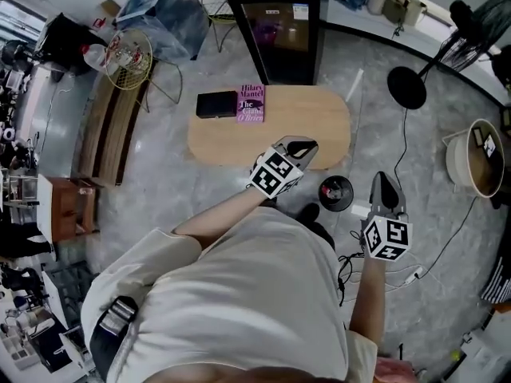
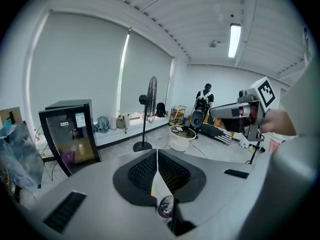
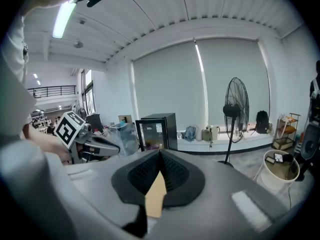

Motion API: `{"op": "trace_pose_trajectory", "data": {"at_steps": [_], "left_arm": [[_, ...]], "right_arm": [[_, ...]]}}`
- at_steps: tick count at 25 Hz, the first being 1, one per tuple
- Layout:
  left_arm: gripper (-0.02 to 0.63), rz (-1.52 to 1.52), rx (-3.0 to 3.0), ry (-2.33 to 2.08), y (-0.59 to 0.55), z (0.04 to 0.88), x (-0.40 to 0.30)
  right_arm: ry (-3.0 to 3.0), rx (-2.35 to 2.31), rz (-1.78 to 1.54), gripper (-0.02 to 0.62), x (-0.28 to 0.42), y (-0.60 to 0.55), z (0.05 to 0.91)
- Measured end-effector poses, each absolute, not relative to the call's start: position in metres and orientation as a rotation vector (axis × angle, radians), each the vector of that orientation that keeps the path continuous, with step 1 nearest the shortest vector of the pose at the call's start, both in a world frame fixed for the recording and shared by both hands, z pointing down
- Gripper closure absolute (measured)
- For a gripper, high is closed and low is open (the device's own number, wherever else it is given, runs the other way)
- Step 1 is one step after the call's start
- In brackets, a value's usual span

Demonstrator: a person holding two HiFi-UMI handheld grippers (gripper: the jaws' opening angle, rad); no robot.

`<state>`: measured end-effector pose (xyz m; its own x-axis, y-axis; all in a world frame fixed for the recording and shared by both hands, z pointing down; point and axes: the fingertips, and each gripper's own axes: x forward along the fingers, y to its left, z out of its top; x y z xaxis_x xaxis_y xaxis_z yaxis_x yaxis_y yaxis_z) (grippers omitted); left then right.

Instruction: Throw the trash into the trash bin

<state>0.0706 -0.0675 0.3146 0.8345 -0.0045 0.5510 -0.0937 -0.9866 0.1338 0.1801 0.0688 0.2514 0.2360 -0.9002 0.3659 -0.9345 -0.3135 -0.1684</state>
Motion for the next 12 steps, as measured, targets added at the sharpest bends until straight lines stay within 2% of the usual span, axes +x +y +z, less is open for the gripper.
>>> {"op": "trace_pose_trajectory", "data": {"at_steps": [12], "left_arm": [[0.6, 0.466, 2.878, -0.134, -0.121, 0.209, 0.042]], "right_arm": [[-1.841, 2.426, 0.334, 0.584, 0.167, 0.04, 0.179]]}}
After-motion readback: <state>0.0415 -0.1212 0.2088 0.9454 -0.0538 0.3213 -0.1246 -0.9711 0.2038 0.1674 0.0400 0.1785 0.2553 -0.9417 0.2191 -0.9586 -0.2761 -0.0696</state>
